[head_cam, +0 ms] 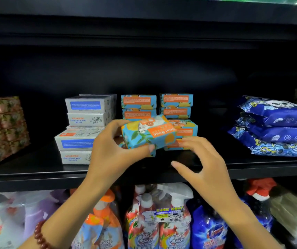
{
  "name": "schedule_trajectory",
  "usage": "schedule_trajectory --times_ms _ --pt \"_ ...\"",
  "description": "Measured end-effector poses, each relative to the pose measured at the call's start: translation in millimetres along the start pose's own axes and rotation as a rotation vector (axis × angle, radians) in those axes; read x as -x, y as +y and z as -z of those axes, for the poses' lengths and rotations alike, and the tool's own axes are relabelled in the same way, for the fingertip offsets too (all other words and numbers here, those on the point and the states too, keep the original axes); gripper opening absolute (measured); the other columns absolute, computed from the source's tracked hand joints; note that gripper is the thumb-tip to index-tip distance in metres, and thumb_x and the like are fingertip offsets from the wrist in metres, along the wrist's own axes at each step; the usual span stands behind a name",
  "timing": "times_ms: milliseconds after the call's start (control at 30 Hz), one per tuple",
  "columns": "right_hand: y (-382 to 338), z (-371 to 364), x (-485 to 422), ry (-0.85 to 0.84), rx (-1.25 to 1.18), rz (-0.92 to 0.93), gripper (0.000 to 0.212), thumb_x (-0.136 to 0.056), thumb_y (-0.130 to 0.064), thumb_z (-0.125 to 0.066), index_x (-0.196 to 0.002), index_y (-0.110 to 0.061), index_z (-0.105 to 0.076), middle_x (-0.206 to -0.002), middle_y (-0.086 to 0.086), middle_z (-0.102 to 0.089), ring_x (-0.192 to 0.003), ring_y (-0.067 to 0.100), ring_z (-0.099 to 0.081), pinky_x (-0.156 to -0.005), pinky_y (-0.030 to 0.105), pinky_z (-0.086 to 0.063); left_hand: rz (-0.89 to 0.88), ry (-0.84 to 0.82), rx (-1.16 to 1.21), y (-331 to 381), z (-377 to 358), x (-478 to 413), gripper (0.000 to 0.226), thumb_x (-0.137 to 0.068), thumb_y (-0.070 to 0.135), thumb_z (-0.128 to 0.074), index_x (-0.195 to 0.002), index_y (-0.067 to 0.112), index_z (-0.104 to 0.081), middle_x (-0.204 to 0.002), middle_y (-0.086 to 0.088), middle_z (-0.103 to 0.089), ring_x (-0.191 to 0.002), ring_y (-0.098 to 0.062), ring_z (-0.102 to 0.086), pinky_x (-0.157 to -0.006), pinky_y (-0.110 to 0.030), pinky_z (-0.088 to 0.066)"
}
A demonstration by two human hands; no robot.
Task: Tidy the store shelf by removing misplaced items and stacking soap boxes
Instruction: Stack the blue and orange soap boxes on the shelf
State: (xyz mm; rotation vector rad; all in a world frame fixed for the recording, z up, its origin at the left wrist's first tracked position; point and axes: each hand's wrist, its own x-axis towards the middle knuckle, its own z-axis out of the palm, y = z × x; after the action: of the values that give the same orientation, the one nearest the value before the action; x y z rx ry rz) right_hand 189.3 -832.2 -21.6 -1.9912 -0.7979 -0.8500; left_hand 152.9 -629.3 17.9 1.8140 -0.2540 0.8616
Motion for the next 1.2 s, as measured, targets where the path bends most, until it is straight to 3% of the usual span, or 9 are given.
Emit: schedule_trajectory --times_ms 133,233,400,500,667,767,967,1067,1200 --pt "10.4 -11.4 7.3 -0.191 0.146 -0.038 0.04 -0.078 -0.053 -0.061 -0.104 -0.023 -0.062 -0.108 -0.018 -0.054 -0.105 -0.002 -0.05 -0.087 0.008 -0.037 -0.006 0.088 -0.141 -7.5 -9.8 -12.8 0.056 -0.055 0.025 -0.089 -0.098 0.032 -0.055 -0.095 0.016 -0.065 -0.085 0.004 -0.064 -0.073 -0.021 -0.055" --pt "13.9 -16.7 11.9 -0.204 0.257 -0.018 0.044 -0.079 -0.059 -0.051 -0.101 -0.023 -0.064 -0.103 -0.017 -0.057 -0.101 0.0 -0.048 -0.079 0.005 -0.035 -0.008 0.134 -0.217 -18.5 -15.2 -15.2 0.063 -0.057 0.029 -0.089 -0.11 0.027 -0.054 -0.101 0.013 -0.065 -0.092 -0.002 -0.063 -0.08 -0.032 -0.055" --pt "14.9 -19.0 13.9 -0.168 0.28 0.014 0.043 -0.08 -0.058 -0.044 -0.098 -0.025 -0.065 -0.099 -0.017 -0.06 -0.098 0.001 -0.05 -0.077 0.005 -0.035 -0.02 0.146 -0.323 -32.4 -18.1 -13.3 0.063 -0.065 0.034 -0.084 -0.119 0.022 -0.055 -0.101 0.016 -0.061 -0.093 0.004 -0.059 -0.08 -0.02 -0.051" --pt "14.6 -20.0 15.9 -0.153 0.282 0.017 0.041 -0.081 -0.057 -0.045 -0.098 -0.025 -0.065 -0.098 -0.017 -0.061 -0.095 -0.001 -0.053 -0.077 0.004 -0.033 -0.124 0.13 -0.455 -39.3 -15.8 -11.0 0.055 -0.071 0.035 -0.081 -0.118 0.019 -0.057 -0.114 0.005 -0.06 -0.107 -0.013 -0.056 -0.09 -0.035 -0.049" --pt "14.2 -21.4 17.2 -0.122 0.301 0.037 0.04 -0.081 -0.055 -0.046 -0.095 -0.023 -0.066 -0.095 -0.014 -0.062 -0.09 0.001 -0.055 -0.077 0.007 -0.036 -0.25 0.135 -0.664 -43.4 -12.7 -8.1 0.036 -0.076 0.027 -0.077 -0.106 0.01 -0.066 -0.11 -0.005 -0.064 -0.106 -0.026 -0.055 -0.087 -0.031 -0.041" --pt "13.9 -21.8 17.0 -0.101 0.323 0.056 0.039 -0.082 -0.053 -0.046 -0.094 -0.023 -0.066 -0.094 -0.014 -0.063 -0.092 0.003 -0.053 -0.075 0.009 -0.038 -0.258 0.107 -0.68 -43.8 -11.1 -11.9 0.032 -0.079 0.018 -0.076 -0.108 0.007 -0.066 -0.11 -0.008 -0.066 -0.104 -0.028 -0.059 -0.087 -0.037 -0.047" --pt "12.4 -19.7 15.8 -0.157 0.314 0.048 0.039 -0.081 -0.053 -0.047 -0.094 -0.022 -0.066 -0.094 -0.014 -0.062 -0.09 0.001 -0.055 -0.075 0.004 -0.035 -0.163 0.03 -0.681 -38.9 -10.8 -16.8 0.036 -0.085 0.015 -0.069 -0.12 0.011 -0.062 -0.122 -0.006 -0.062 -0.113 -0.025 -0.057 -0.093 -0.035 -0.045" --pt "12.0 -11.7 5.7 -0.197 0.176 -0.032 0.033 -0.081 -0.05 -0.059 -0.095 -0.021 -0.067 -0.095 -0.014 -0.062 -0.092 0.003 -0.056 -0.077 0.012 -0.043 -0.289 0.075 -0.643 -40.4 -10.8 -8.9 0.034 -0.083 0.02 -0.071 -0.114 0.01 -0.063 -0.119 -0.005 -0.062 -0.112 -0.023 -0.056 -0.095 -0.029 -0.04" --pt "13.3 -0.9 -26.5 -0.027 0.139 -0.041 0.032 -0.081 -0.031 -0.071 -0.109 -0.018 -0.064 -0.11 -0.008 -0.062 -0.104 0.007 -0.056 -0.088 0.024 -0.047 -0.445 0.103 -0.493 -41.5 -12.4 8.5 0.03 -0.084 0.034 -0.06 -0.102 0.011 -0.068 -0.107 0.0 -0.063 -0.106 -0.012 -0.055 -0.094 -0.019 -0.04"
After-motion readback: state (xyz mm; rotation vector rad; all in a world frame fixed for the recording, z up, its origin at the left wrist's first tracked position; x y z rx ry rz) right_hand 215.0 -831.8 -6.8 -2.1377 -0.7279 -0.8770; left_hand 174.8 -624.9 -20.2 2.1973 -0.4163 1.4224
